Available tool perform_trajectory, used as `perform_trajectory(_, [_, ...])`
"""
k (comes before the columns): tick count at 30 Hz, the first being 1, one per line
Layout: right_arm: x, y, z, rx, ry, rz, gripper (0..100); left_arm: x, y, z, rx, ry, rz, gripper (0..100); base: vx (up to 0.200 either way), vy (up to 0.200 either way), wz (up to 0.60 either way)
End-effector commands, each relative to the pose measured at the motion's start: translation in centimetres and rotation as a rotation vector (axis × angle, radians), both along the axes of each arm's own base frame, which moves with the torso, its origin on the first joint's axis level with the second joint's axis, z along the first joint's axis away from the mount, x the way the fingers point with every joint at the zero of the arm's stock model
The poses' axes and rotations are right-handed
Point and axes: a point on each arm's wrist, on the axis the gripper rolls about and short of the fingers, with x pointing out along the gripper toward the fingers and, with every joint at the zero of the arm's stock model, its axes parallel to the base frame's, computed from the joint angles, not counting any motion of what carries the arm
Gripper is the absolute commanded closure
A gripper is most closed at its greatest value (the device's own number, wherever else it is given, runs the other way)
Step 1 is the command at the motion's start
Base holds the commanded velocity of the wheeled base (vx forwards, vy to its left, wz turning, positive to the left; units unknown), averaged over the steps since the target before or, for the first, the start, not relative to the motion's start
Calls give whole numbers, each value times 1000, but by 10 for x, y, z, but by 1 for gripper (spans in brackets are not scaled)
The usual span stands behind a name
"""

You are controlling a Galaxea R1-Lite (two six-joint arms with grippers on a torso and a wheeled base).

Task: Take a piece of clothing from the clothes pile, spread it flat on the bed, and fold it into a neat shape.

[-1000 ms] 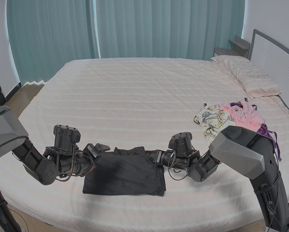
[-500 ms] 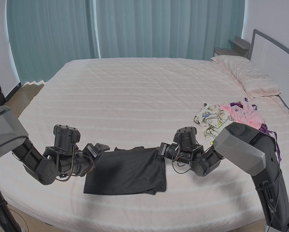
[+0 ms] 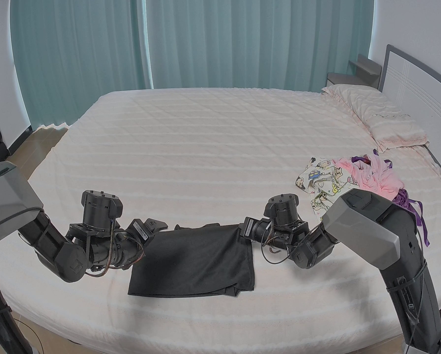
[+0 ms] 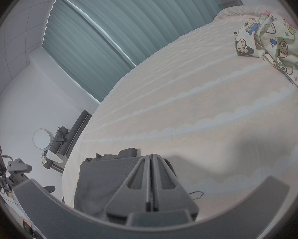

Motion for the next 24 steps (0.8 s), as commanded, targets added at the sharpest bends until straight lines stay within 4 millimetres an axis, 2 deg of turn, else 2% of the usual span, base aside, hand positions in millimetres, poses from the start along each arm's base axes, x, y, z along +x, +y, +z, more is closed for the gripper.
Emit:
perform_trajectory(1, [2, 0, -10, -8, 9, -7, 100, 0, 0, -1, 1, 2, -1, 0, 0, 0, 0])
perform_trajectory(12, [8, -4, -11, -4, 2, -23, 100, 0, -1, -3, 3, 8, -1, 0, 0, 0, 0])
perform_trajectory(13, [8, -5, -12, -7, 4, -25, 0, 0, -1, -3, 3, 8, -1, 0, 0, 0, 0])
perform_trajectory(20, [10, -13, -8, -11, 14, -45, 0, 1, -1, -3, 4, 9, -1, 0, 0, 0, 0])
perform_trajectory(24, [2, -24, 8, -13, 18, -55, 0, 1, 0, -3, 4, 9, 0, 0, 0, 0, 0])
